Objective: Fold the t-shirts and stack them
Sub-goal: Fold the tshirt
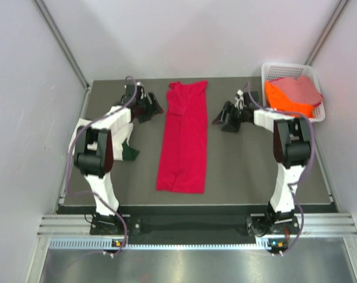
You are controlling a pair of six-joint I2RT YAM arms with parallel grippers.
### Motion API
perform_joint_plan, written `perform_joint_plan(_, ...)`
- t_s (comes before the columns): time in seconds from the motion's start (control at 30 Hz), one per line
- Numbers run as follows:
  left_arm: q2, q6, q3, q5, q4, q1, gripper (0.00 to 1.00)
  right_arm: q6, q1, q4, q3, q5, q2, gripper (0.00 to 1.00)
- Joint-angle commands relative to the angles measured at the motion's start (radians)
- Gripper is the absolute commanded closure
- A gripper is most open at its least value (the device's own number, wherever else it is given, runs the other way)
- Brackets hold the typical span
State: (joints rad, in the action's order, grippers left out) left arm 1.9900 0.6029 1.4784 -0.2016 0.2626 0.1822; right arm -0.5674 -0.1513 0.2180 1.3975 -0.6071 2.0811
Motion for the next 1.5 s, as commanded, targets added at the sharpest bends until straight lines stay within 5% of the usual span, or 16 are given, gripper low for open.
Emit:
perform_joint_plan(0.0,-0.204,0.012,-0.195,0.042,-0.045,0.02,0.22,0.012,-0.017,-0.097,-0.162,0.09,-0.203,0.32)
perform_joint_plan(0.2,-0.453,0.017,-0.472,0.136,-0.01,0.089,0.21,0.023,-0.047,-0.128,-0.449,0.127,-0.416,0.36)
perform_joint_plan(0.5,-0.66,-0.002,-0.729,0.093,0.001,0.138,0.28,0.012,-0.189,-0.163,-0.71,0.185,-0.585,0.41)
perform_joint_plan(0.7,-0.704,0.005,-0.806,0.036,-0.008,0.138,0.34,-0.075,-0.289,-0.258,-0.775,0.139,-0.559,0.49)
perform_joint_plan(1.27,-0.882,0.1,-0.932,0.027,0.148,0.177,0.37,-0.434,-0.646,-0.345,-0.974,0.317,-0.701,0.48)
perform_joint_plan(1.37,-0.902,0.123,-0.97,0.008,0.124,0.184,0.37,-0.451,-0.677,-0.33,-0.966,0.326,-0.693,0.55)
perform_joint_plan(1.47,-0.905,0.15,-1.009,-0.005,0.093,0.209,0.37,-0.447,-0.68,-0.276,-0.974,0.368,-0.719,0.78)
